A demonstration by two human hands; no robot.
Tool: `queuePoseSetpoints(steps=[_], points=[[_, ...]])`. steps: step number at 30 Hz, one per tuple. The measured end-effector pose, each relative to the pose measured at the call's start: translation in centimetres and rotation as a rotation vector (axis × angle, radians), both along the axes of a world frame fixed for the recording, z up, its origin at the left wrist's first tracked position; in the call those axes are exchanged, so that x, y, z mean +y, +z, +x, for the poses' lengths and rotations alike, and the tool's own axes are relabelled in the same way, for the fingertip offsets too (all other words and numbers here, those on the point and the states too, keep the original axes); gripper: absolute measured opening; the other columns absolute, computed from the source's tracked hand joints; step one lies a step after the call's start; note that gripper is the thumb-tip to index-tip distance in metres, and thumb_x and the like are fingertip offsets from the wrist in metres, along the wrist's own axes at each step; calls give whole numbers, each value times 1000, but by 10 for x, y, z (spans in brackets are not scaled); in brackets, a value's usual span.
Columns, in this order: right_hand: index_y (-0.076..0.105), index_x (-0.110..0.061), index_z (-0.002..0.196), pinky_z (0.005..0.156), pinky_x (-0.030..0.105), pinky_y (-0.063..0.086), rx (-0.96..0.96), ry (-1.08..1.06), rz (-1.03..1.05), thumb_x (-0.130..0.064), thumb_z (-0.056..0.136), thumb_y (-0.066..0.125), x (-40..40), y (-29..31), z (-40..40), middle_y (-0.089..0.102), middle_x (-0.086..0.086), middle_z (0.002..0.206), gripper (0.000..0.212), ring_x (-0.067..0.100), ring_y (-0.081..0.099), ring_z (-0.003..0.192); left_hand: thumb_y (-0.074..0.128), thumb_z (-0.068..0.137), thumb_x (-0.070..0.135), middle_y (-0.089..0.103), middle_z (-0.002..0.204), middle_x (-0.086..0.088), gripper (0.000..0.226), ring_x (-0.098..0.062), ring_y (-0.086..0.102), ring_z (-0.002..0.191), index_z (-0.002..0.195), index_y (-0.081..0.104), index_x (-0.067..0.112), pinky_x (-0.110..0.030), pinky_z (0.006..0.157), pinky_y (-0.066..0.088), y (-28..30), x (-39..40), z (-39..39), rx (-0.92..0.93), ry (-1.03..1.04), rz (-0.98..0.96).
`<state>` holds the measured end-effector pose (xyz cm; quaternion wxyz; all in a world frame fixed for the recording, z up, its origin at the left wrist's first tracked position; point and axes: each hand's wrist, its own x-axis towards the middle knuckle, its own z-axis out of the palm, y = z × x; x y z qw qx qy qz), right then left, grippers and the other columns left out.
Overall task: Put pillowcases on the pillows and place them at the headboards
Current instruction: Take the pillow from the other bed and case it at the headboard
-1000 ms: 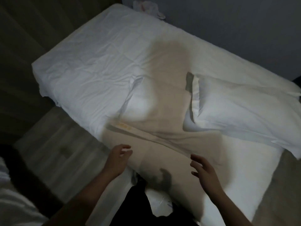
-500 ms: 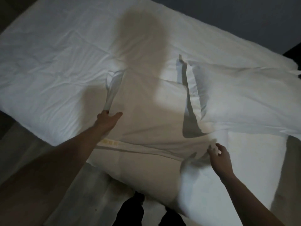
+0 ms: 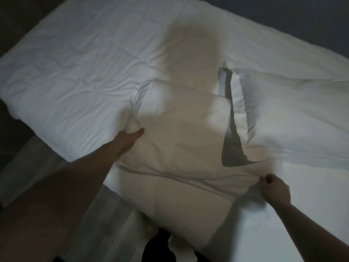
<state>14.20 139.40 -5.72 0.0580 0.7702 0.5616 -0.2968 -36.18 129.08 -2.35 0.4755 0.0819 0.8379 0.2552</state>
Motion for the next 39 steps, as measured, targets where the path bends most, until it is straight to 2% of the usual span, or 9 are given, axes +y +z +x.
queuePoseSetpoints(steps=[12, 16, 19, 22, 25, 29, 32, 34, 39], points=[[49, -15, 64, 59, 34, 44, 151, 365, -42, -23, 98, 60, -82, 148, 32, 59, 6, 59, 36, 26, 61, 64, 83, 79, 50, 67, 114, -7, 90, -24, 63, 89, 148, 49, 4, -36, 89, 51, 228, -110, 43, 54, 189, 120], [60, -22, 68, 69, 36, 51, 81, 719, -245, -39, 99, 62, -112, 172, 5, 68, -2, 71, 35, 22, 70, 77, 87, 75, 45, 64, 98, 6, 67, -15, 64, 88, 128, 56, 17, -33, 86, 54, 282, -168, 47, 62, 196, 95], [65, -33, 99, 77, 32, 56, 357, 856, -115, -37, 93, 72, -114, 217, -65, 71, -8, 110, 10, 7, 69, 85, 93, 69, 40, 80, 89, 5, 49, -15, 76, 84, 108, 76, 14, -29, 79, 61, 308, -203, 61, 125, 129, 132], [48, -24, 145, 93, 26, 50, 686, 988, 122, -34, 82, 85, -106, 275, -153, 51, -9, 141, 74, 9, 58, 113, 94, 67, 45, 83, 94, 8, 40, -14, 79, 92, 98, 83, 22, -35, 95, 61, 332, -224, 82, 164, -19, 190], [34, -10, 157, 119, 23, 29, 838, 1361, 392, -35, 68, 94, -102, 330, -233, 38, 2, 160, 111, 19, 39, 143, 89, 76, 48, 82, 91, 13, 28, -3, 76, 88, 91, 82, 25, -25, 90, 60, 362, -231, 110, 261, -199, 244], [16, -24, 163, 129, 48, 4, 560, 1848, 461, -60, 48, 92, -113, 390, -297, 21, -6, 170, 142, 21, 5, 159, 85, 76, 53, 66, 65, 7, 45, -3, 63, 61, 69, 62, 16, -18, 55, 46, 385, -241, 141, 581, -395, 250], [45, -34, 147, 123, 50, 10, 395, 2003, 395, -71, 47, 89, -121, 399, -306, 47, -13, 148, 115, 20, 26, 151, 81, 72, 62, 71, 74, 0, 50, -15, 66, 68, 74, 64, 15, -33, 61, 51, 382, -263, 153, 692, -441, 234], [64, -32, 110, 112, 43, 25, 471, 2082, 503, -73, 53, 85, -130, 397, -306, 61, -14, 110, 74, 18, 55, 120, 79, 71, 67, 72, 78, 7, 47, -14, 66, 72, 84, 68, 23, -34, 64, 53, 372, -275, 161, 741, -461, 192], [61, -24, 76, 84, 36, 45, 653, 2110, 523, -59, 75, 79, -162, 379, -306, 65, -7, 77, 39, 23, 61, 84, 82, 63, 72, 65, 106, 17, 60, -6, 61, 101, 105, 61, 34, -36, 94, 52, 334, -328, 179, 882, -56, 246]])
